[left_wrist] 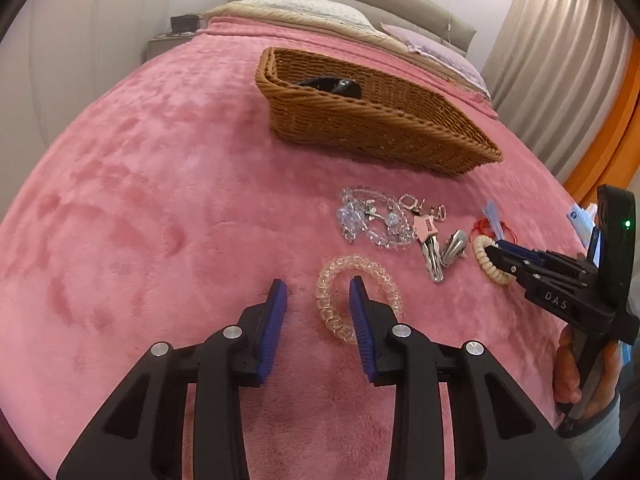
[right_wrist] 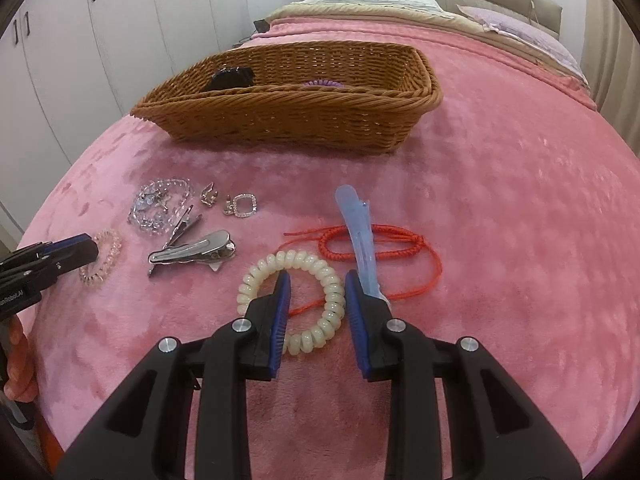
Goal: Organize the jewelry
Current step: 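Grasp the clear beaded bracelet with the left tool while the right tool grasps the cream coil hair tie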
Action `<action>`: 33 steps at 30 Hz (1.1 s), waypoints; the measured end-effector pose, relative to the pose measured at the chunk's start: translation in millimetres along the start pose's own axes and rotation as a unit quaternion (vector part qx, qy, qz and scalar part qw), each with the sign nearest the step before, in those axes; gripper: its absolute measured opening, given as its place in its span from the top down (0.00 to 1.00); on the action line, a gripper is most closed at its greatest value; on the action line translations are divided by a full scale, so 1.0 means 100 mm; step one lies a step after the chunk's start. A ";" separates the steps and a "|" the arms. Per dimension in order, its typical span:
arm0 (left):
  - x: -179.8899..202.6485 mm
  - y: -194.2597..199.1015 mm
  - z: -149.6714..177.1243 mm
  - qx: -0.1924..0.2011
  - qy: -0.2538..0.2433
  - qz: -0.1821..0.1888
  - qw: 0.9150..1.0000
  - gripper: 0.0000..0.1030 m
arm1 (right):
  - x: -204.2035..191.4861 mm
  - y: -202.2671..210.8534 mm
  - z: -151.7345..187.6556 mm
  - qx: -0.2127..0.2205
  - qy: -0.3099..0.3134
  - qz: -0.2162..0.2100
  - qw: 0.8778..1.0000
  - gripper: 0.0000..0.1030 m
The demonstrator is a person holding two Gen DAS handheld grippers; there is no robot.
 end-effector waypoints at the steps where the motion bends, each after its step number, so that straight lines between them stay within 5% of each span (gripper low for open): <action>1: 0.00 0.00 0.00 0.000 -0.002 -0.003 1.000 0.70 | -0.01 0.00 0.00 -0.001 0.002 0.001 1.000 0.76; 6: 0.06 0.01 0.02 0.009 -0.020 -0.025 0.999 0.70 | -0.04 0.00 0.00 0.000 0.008 -0.008 1.000 0.89; 12: 0.11 0.03 0.03 0.020 -0.036 -0.033 0.999 0.91 | -0.14 0.03 0.02 0.005 0.032 -0.017 0.999 0.90; 33: 0.40 0.37 0.03 0.099 -0.072 -0.014 0.992 0.93 | -0.50 0.34 -0.01 0.077 0.097 -0.045 0.991 0.91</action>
Point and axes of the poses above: each gripper's, at about its wrist camera, not at the fingertips, and y roughly against the way its jaws point, x to its right, z to its underside, the point moved 7 cm from there along -y, roughly the way its jaws point, and after that the axes turned 15 degrees about -z, right-handed, at the moved point
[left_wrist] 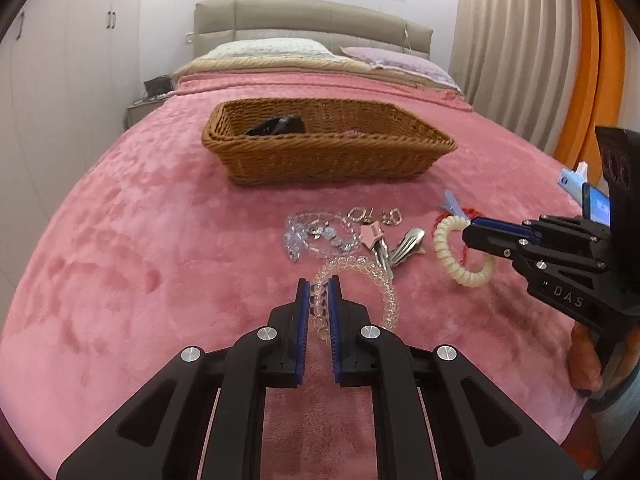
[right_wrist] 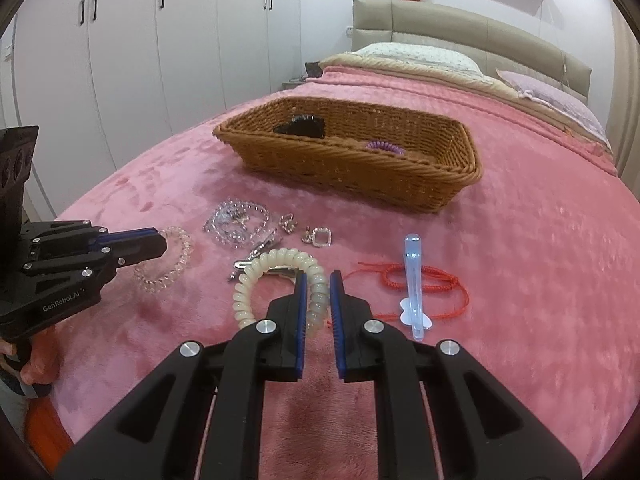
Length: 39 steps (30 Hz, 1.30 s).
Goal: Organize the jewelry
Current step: 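Grasp the clear beaded bracelet with the left tool while the right tool grasps the cream coil hair tie, then lower both held bracelets into the wicker basket and open both tools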
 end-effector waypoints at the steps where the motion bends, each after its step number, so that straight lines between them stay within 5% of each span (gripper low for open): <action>1: -0.01 0.01 -0.02 0.002 0.005 0.003 1.000 0.93 | 0.00 0.02 -0.02 0.005 -0.004 -0.004 1.000 0.91; 13: 0.06 0.08 -0.94 0.060 0.041 0.002 0.997 0.93 | 0.29 0.22 -0.77 0.064 -0.051 0.032 0.996 0.91; 24: 0.10 -0.67 -1.64 0.051 0.059 -0.011 0.997 0.93 | 0.94 -0.22 -1.41 0.070 -0.094 0.038 0.992 0.94; 29: 0.03 -0.84 -1.55 0.035 0.072 -0.003 0.997 0.93 | 0.97 -0.27 -1.23 0.032 -0.087 0.015 0.996 0.93; 34: 0.00 -0.81 -1.39 0.028 0.077 0.005 0.997 0.93 | 0.79 -0.06 -0.70 -0.005 -0.076 0.010 0.997 0.92; 39: 0.02 -0.70 -1.33 0.034 0.077 0.008 0.996 0.93 | 1.12 -0.03 -0.32 -0.022 -0.136 0.020 0.990 0.92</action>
Point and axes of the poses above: each gripper's, at about its wrist camera, not at the fingertips, and y roughly against the way its jaws point, x to its right, z to its underside, the point moved 7 cm from there along -y, roughly the way its jaws point, and after that the axes turned 15 degrees about -z, right-handed, at the moved point
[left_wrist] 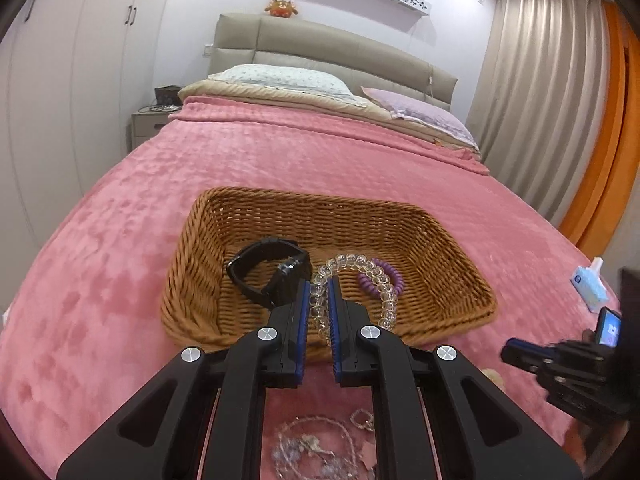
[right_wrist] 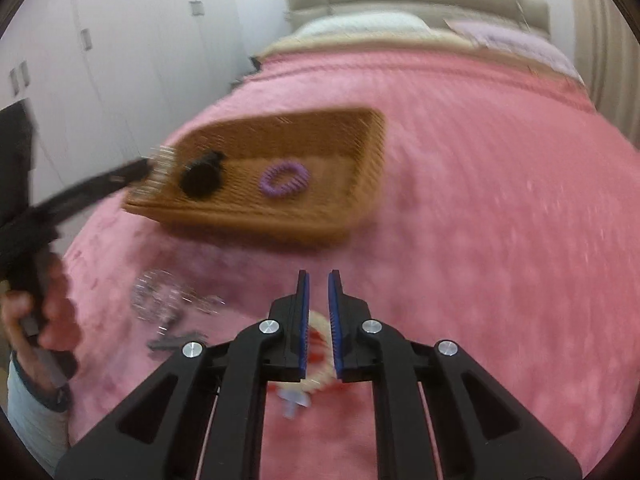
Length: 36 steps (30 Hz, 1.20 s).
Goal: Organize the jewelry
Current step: 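Lower both held bracelets into the wicker basket and open both tools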
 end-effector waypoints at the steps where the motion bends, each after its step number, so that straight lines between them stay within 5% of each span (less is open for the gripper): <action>1: 0.01 0.02 0.02 0.001 -0.002 0.000 1.000 0.93 | 0.04 -0.02 0.04 -0.004 -0.011 -0.007 1.000 0.92; 3: 0.01 0.04 0.05 0.002 -0.007 0.001 1.000 0.92 | 0.09 -0.03 0.11 -0.009 -0.024 -0.025 0.999 0.88; 7: 0.00 0.05 0.08 0.000 -0.008 0.000 1.000 0.92 | 0.05 0.02 0.18 -0.003 -0.011 -0.020 1.000 0.51; 11: 0.00 0.04 0.10 -0.003 -0.013 -0.004 1.000 0.92 | 0.02 0.02 0.22 -0.007 -0.001 -0.008 1.000 0.55; 14: 0.01 0.04 0.13 -0.001 -0.020 -0.010 1.000 0.92 | 0.07 -0.07 0.26 -0.026 -0.002 0.003 1.000 0.65; 16: 0.02 0.04 0.13 -0.001 -0.021 -0.009 1.000 0.92 | 0.11 -0.14 0.30 -0.042 -0.003 0.011 0.999 0.82; 19: 0.03 0.05 0.13 0.000 -0.021 -0.008 1.000 0.92 | 0.09 -0.16 0.31 -0.045 0.008 0.014 0.999 0.89; 27: 0.02 0.14 0.01 0.013 -0.011 0.000 1.000 0.92 | -0.15 0.18 0.01 0.022 0.023 -0.001 0.999 0.90; 36: 0.13 0.05 -0.44 0.043 -0.014 -0.020 0.999 0.92 | -0.48 0.11 -0.94 0.099 0.046 -0.004 0.994 0.90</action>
Point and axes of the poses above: each gripper's, at about its wrist camera, not at the fingertips, and y roughly against the way its jaws point, x to its right, z to its underside, the point moved 7 cm from there along -y, roughly the way its jaws point, and after that the axes turned 15 degrees about -z, right-handed, at the moved point
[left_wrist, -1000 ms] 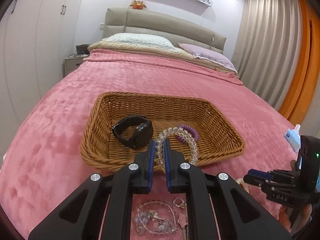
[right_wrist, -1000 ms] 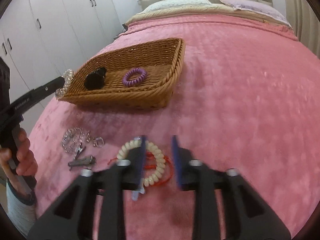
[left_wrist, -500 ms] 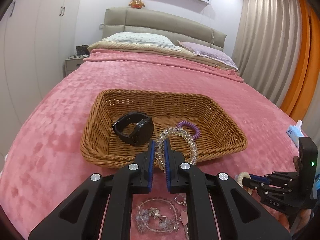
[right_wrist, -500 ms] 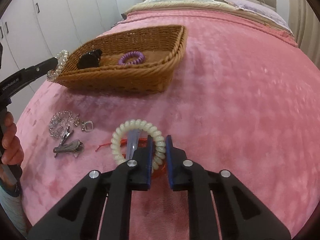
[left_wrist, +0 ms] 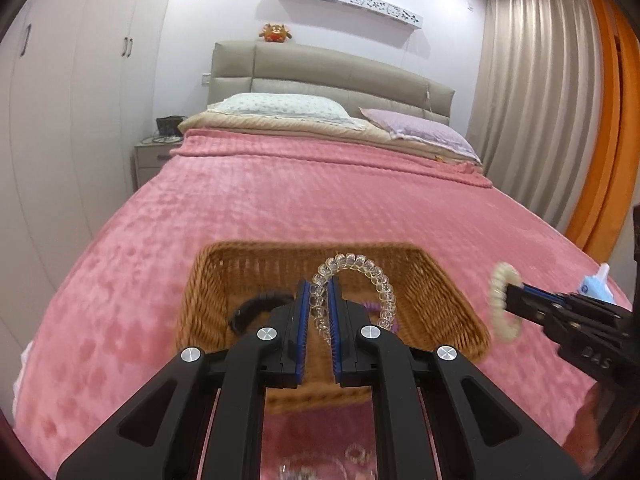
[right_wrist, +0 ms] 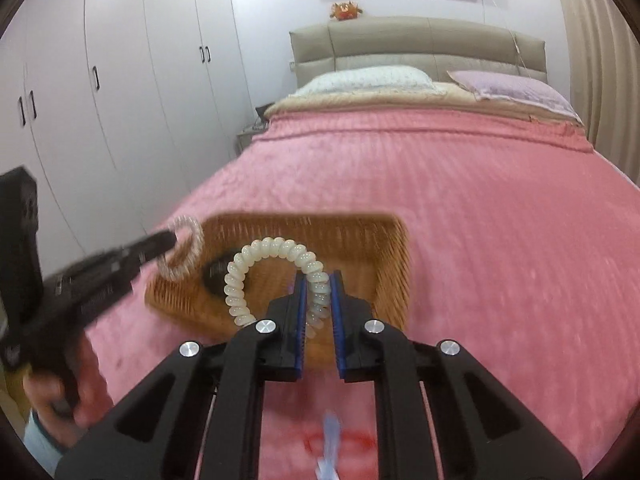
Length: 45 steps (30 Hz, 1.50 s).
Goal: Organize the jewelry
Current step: 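Lower both held bracelets into the wicker basket and open both tools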
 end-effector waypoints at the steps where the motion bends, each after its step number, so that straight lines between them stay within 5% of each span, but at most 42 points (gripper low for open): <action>1: 0.01 -0.05 -0.03 -0.001 0.003 0.000 1.000 0.92 | 0.01 -0.09 -0.05 0.000 -0.001 0.003 1.000 0.90; 10: 0.01 -0.48 0.05 -0.029 0.004 -0.009 1.000 0.92 | 0.23 -0.93 -0.04 -0.061 -0.014 0.034 0.997 0.90; 19: 0.02 -0.59 0.20 -0.056 -0.002 0.008 0.998 0.87 | 0.40 -1.08 0.14 -0.086 -0.037 0.053 0.994 0.90; 24: -0.02 -0.29 0.12 -0.024 0.002 0.013 1.000 0.57 | 0.38 -0.85 0.09 -0.060 -0.055 0.028 0.996 0.83; 33: -0.31 0.46 0.01 0.009 0.016 0.020 1.000 0.49 | 0.02 -0.17 -0.06 -0.019 -0.026 0.011 0.999 0.76; 37: -0.44 0.80 0.07 0.020 0.022 0.026 0.999 0.48 | -0.16 0.21 -0.02 0.009 -0.009 0.010 1.000 0.54; 45: -0.64 1.03 0.59 0.001 0.050 0.037 0.998 0.48 | -0.28 0.67 0.47 0.037 0.023 0.024 0.999 0.54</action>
Point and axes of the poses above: each gripper's, at about its wrist camera, not at the fingertips, and y roughly against the way its jaws point, x to its right, z to its underside, the point moved 7 cm from there along -y, roughly the way its jaws point, and after that the axes turned 15 degrees about -z, right-handed, at the moved point
